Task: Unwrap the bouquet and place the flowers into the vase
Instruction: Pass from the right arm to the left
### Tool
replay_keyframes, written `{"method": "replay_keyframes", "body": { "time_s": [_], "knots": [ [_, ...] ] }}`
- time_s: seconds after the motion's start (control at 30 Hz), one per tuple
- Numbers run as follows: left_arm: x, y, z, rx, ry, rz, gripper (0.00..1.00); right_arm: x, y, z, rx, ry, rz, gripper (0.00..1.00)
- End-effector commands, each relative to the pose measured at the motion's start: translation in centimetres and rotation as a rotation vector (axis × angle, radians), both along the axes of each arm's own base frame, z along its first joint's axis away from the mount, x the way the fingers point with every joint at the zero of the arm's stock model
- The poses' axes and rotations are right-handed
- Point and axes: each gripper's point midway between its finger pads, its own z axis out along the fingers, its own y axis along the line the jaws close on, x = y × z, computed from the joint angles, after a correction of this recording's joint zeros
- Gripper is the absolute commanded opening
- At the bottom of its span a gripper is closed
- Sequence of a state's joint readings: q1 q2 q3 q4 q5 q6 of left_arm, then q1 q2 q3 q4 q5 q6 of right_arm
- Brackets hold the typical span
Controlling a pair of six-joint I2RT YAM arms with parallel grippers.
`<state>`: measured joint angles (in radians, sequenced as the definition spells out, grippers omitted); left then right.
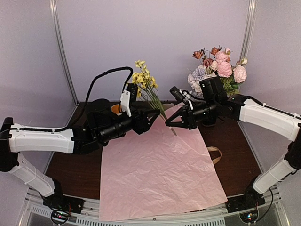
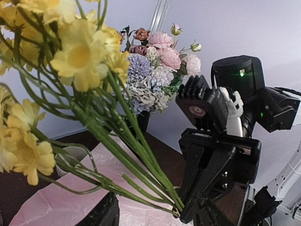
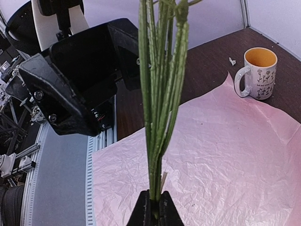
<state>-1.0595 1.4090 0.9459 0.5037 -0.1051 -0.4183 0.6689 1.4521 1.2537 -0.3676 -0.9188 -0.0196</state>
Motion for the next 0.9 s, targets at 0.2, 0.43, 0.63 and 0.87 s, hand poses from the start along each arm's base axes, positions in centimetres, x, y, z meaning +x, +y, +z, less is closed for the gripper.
{"method": "replay_keyframes", "body": {
  "time_s": [0.2,0.43,0.63,0.87],
  "knots": [
    [1.4,-1.5,4.7,-0.190,-0.026,-0.044,0.45,-1.0,-0.7,1.8,0.041,-0.060,0.017,0.00],
    [2.5,-1.6,4.1,-0.234,0.008,-0.075,0.19,-0.7,-0.9,1.3,0.027,-0.069,0.001,0.00],
    [2.6,-1.8,4.2,-0.259,0.010,-0.114,0.03,-0.3,-1.4,1.2,0.000,-0.094,-0.021,0.14],
    [2.9,-1.2,4.0,-0.213,-0.006,-0.105,0.00,5.4,-8.4,-0.2,-0.053,-0.155,-0.287,0.64]
  ]
}}
